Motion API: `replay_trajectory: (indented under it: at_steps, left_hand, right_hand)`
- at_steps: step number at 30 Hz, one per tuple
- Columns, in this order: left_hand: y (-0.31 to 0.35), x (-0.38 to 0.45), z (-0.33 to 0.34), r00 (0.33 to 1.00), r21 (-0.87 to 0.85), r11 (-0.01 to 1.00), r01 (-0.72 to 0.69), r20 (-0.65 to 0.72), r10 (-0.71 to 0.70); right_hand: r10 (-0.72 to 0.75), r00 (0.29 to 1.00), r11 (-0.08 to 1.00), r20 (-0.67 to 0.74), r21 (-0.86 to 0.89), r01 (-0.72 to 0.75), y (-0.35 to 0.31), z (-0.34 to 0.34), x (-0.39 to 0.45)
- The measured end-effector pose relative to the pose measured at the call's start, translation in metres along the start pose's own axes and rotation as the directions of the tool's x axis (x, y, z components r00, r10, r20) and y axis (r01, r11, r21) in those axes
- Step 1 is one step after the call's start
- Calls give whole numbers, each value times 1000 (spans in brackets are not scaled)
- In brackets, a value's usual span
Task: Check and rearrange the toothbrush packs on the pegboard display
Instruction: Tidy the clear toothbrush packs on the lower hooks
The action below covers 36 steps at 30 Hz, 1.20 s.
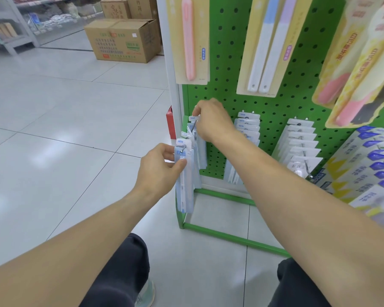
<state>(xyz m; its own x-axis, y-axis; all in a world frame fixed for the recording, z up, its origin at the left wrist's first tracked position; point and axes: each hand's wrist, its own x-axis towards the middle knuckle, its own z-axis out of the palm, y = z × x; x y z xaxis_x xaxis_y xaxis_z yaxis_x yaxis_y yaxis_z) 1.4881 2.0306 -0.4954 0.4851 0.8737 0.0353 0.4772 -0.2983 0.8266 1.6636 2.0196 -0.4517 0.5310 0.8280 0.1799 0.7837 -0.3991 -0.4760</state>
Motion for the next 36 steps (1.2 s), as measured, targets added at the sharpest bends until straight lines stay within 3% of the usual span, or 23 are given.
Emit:
replay_trajectory:
  at_steps: [10, 15, 17, 20, 23, 28, 33, 36]
  left_hand:
    - [10, 4, 9, 999, -45, 999, 5, -36, -6]
    - [12, 0, 2, 998, 107, 994, 31, 52, -36]
    - [16, -3, -2, 1000, 134, 991, 14, 23, -18]
    - [33, -18, -8, 991, -76, 996, -40, -130, 30]
    - [50, -34, -7, 965, -180, 964, -196, -211, 157]
    - [61, -53, 6, 982, -163, 968, -190, -24, 189]
    - [59, -55, 2, 952, -194, 981, -30, 293, 87]
    - [58, -56, -2, 944, -196, 981, -15, 320, 78]
  right_hand:
    - [-79, 996, 994, -47, -74, 76, 8, -1, -22]
    - [-121, 989, 991, -89, -74, 115, 25, -14, -39]
    - [-143, 981, 990, -127, -36, 140, 30, -18, -48]
    - [-210, 960, 975, -185, 26, 219, 35, -20, -70]
    - [-316, 914, 938, -254, 62, 342, 36, -21, -92]
    - [-321, 894, 870, -313, 276, 409, 33, -32, -124]
    - [-118, 978, 771, -173, 605, 200, 38, -39, -144]
    - [-24, 998, 688, -51, 724, 53, 40, -44, -146]
